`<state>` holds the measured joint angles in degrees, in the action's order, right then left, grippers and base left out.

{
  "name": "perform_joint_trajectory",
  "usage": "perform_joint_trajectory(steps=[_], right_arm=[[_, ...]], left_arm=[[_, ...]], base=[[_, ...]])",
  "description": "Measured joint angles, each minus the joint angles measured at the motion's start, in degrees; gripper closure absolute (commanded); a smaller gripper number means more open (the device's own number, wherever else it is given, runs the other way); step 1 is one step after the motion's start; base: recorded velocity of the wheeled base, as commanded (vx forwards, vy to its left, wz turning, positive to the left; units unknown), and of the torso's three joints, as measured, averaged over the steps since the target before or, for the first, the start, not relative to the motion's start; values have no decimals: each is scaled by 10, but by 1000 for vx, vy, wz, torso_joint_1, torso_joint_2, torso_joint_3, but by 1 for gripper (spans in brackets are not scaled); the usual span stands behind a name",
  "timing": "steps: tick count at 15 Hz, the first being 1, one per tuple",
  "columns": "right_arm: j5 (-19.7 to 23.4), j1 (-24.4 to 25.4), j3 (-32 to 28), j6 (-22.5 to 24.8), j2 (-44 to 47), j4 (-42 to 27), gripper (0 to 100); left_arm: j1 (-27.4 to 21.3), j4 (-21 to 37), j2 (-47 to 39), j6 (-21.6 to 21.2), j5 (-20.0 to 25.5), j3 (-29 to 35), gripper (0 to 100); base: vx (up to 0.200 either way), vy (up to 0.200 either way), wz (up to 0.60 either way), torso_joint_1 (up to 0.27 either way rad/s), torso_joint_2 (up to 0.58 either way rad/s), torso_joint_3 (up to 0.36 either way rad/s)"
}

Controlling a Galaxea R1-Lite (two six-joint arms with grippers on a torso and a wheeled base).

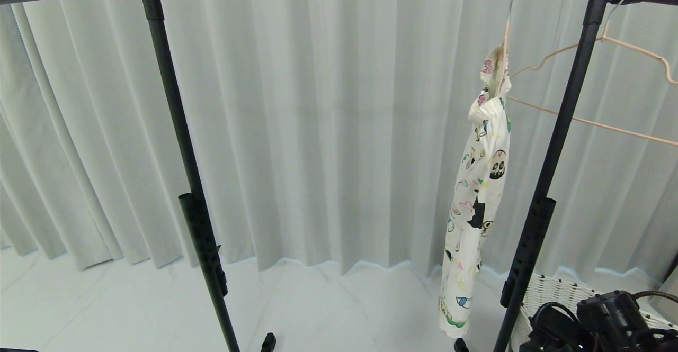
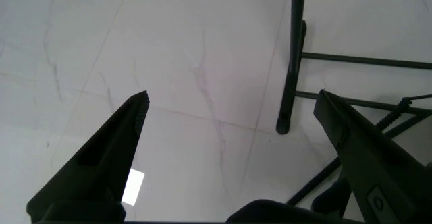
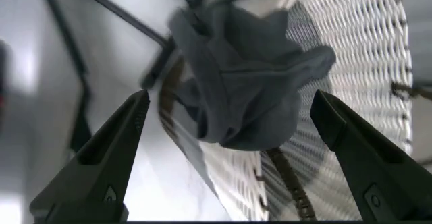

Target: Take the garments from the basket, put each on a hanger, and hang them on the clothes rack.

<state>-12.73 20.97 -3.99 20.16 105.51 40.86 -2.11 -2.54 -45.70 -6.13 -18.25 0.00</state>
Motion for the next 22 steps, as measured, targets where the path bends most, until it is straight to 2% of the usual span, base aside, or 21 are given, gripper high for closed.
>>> perform_joint_trajectory(steps=[4,13,14,22], right_arm=[[-7,-24,-19,0,45,0,0],[-9,-63,-45,-1,84,19,0],[-9,-65,-44,0,88,26,100],[-69,-49,-38,-3,74,32,100]], left_arm=[[0,0,1,0,0,0,0],[0,0,10,0,0,0,0],[0,0,11,0,0,0,0],[0,0,13,0,0,0,0]], base=[[0,0,0,0,0,0],[0,0,0,0,0,0],[0,0,0,0,0,0],[0,0,0,0,0,0]])
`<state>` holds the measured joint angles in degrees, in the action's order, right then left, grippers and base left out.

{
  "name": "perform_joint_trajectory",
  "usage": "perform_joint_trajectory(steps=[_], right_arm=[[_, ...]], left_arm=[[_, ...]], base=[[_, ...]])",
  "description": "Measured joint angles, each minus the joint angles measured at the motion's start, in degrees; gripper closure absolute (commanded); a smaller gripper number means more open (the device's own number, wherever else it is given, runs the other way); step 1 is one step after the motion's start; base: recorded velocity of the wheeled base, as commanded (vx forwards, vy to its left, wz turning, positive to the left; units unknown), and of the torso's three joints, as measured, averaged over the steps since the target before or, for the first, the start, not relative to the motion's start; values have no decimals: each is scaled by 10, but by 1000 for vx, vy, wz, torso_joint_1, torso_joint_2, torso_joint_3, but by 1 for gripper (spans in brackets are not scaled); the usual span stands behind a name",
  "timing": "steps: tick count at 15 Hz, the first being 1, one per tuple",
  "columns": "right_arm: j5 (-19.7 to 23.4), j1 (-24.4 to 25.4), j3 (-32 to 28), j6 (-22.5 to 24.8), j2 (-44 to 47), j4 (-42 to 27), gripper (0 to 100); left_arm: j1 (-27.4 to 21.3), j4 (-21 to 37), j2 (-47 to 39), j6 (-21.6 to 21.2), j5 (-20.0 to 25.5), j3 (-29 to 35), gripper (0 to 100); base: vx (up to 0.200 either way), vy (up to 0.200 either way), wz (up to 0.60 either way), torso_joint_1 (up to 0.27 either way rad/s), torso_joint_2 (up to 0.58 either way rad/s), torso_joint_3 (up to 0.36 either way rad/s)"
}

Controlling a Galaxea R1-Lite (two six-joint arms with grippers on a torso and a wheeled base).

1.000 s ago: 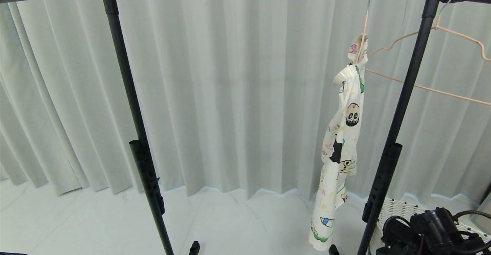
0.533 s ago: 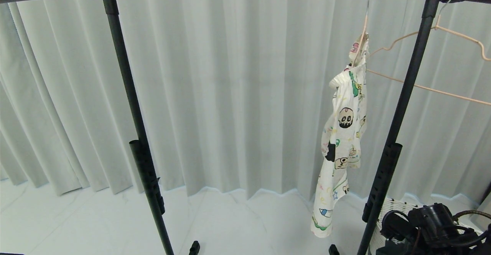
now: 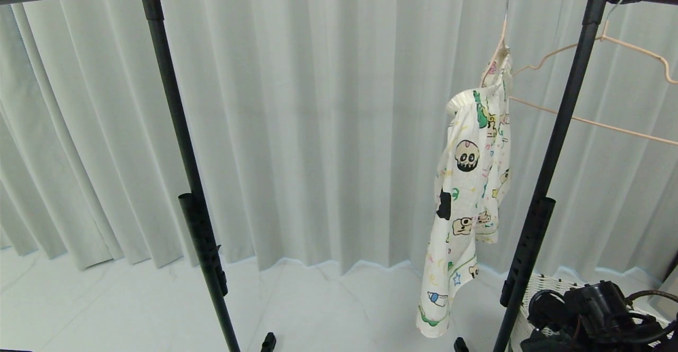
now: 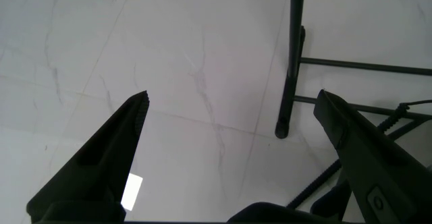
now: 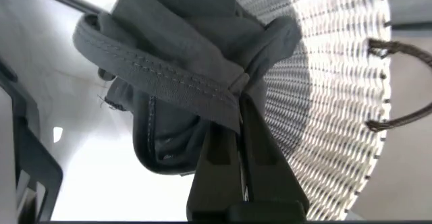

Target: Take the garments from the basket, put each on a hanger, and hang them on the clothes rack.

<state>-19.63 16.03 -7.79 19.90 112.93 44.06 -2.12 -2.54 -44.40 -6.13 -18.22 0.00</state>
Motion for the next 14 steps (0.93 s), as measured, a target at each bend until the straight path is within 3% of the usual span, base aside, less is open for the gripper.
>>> perform_joint_trajectory(steps=[5,10,14], right_arm=[[-3,66,-20,2,-77,-46,100],[-2,95,-200,-17,-196,-344,100],[-1,175,-342,-112,-285,-523,100]], left_arm=[[-3,0,0,0,1,0,0],[-10,0,-1,-1,1,0,0],[-10,0,10,-2,2,0,0]], base=[[0,0,0,0,0,0],[0,0,0,0,0,0],[-150,0,0,2,-2,1]])
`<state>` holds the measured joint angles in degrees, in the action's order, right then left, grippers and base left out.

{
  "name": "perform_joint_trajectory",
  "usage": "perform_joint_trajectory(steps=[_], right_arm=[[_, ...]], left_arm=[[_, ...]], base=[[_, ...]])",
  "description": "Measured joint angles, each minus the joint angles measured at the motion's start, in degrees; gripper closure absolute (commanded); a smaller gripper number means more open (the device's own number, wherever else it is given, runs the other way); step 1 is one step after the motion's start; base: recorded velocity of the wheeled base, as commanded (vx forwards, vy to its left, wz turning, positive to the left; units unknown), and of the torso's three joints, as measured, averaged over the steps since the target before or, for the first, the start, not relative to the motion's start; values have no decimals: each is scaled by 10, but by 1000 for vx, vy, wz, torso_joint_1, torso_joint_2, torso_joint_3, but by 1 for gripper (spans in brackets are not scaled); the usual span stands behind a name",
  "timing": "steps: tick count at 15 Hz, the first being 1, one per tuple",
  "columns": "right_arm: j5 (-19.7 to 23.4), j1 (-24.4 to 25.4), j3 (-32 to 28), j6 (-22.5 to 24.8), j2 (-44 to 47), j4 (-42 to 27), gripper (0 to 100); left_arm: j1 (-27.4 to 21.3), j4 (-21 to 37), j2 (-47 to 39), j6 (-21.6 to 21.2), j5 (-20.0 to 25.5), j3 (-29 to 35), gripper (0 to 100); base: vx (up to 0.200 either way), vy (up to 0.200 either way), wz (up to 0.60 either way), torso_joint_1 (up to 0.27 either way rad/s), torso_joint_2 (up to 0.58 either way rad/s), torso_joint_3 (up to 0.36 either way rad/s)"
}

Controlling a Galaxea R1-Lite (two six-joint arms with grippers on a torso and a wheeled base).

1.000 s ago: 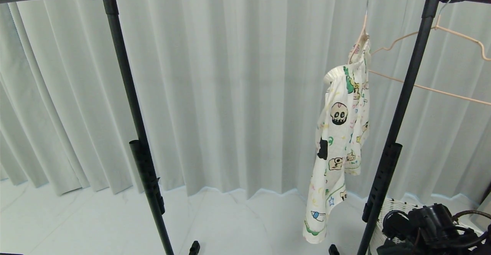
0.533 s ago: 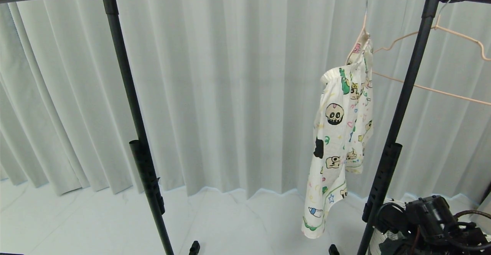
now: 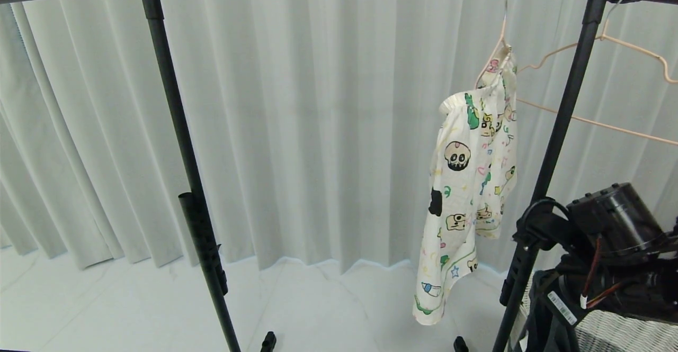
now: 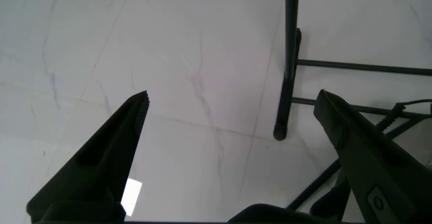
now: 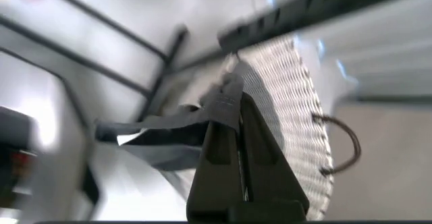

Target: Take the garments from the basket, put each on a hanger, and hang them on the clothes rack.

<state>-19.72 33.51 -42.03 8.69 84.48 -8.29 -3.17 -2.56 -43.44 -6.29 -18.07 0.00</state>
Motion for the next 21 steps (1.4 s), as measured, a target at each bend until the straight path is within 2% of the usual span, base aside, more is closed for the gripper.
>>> perform_joint_trajectory(steps=[2,4,7,12,15,19,21], right_arm=[[0,44,-44,-42,-26,-39,100],[0,76,-75,-64,-40,-51,100],[1,127,-113,-94,-48,-51,100],[3,216,-158,-175,-24,-40,100],[5,265,-198,-208,19,6,100],[33,276,-251,-211,63,21,100],[43,273,-259,-212,68,36,100]], left_arm=[[0,0,10,0,0,0,0],[-1,0,18,0,0,0,0],[-1,0,27,0,0,0,0],[-1,0,35,0,11,0,0],[-4,0,49,0,65,0,0],[-21,1,123,-52,210,2,0],[-24,0,146,-62,264,40,0]], base=[[-200,0,0,-2,-2,5],[-200,0,0,0,10,5],[-200,0,0,4,1,1],[-160,0,0,1,2,3],[0,0,0,0,0,0],[0,0,0,0,0,0],[0,0,0,0,0,0]])
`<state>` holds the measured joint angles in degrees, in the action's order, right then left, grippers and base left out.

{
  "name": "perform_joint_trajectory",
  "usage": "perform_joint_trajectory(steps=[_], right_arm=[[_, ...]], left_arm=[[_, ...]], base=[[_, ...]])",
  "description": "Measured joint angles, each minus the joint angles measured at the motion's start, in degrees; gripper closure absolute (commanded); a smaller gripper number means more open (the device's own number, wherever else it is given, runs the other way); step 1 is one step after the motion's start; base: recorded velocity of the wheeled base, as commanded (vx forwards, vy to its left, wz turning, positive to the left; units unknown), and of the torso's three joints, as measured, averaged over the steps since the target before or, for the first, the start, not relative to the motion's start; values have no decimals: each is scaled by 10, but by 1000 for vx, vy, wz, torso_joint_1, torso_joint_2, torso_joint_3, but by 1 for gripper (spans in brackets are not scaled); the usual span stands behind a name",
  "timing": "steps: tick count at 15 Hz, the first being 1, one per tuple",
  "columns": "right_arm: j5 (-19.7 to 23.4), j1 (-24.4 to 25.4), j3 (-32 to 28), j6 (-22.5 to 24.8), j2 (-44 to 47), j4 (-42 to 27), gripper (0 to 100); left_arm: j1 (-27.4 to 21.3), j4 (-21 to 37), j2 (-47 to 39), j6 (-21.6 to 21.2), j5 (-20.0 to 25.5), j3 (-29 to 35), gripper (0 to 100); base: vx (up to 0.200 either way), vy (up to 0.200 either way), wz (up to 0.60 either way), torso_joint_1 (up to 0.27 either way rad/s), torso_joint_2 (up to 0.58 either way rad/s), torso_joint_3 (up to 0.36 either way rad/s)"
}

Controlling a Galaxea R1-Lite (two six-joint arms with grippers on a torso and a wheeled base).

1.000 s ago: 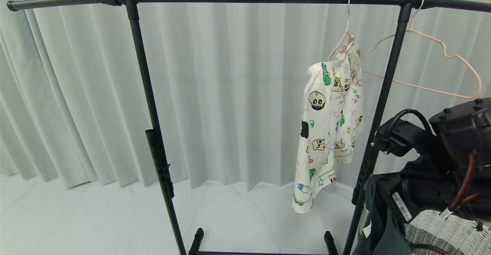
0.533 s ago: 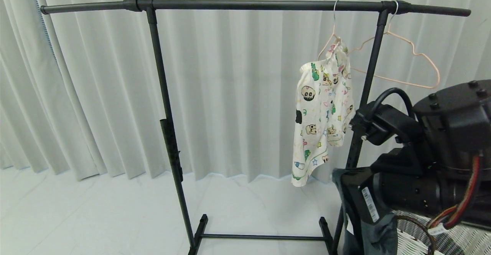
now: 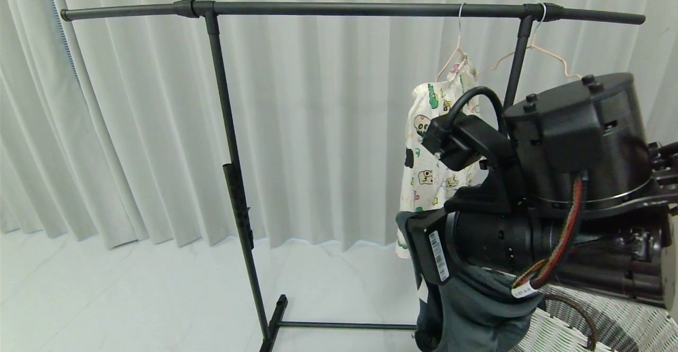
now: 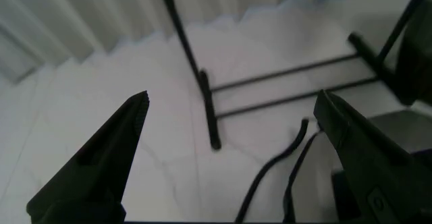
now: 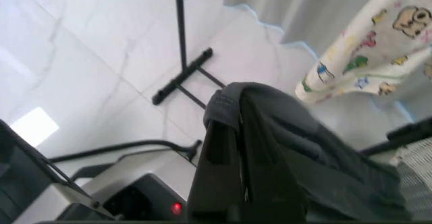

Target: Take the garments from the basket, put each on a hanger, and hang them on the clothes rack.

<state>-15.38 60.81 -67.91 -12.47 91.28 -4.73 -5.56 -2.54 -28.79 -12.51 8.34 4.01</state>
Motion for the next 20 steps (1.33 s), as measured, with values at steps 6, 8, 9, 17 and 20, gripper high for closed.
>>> perform_joint_trajectory(steps=[6,8,9,17,20], right_arm=[[45,-18,-1,-1,-9,27,100],[46,-22,-1,-2,-15,28,100],[52,-24,-1,-5,-20,28,100],[73,-39,3,-24,-50,36,100],[77,-42,22,-25,-52,77,100]], left_arm=[[-82,-1,-130,25,142,202,0],[-161,-2,-205,68,149,269,0],[-198,-3,-248,89,151,297,0],[-340,-79,-551,133,152,385,0],[-371,-130,-657,150,97,427,0]], base=[[0,0,0,0,0,0],[0,0,0,0,0,0],[0,0,0,0,0,0],[0,0,0,0,0,0],[0,0,0,0,0,0]])
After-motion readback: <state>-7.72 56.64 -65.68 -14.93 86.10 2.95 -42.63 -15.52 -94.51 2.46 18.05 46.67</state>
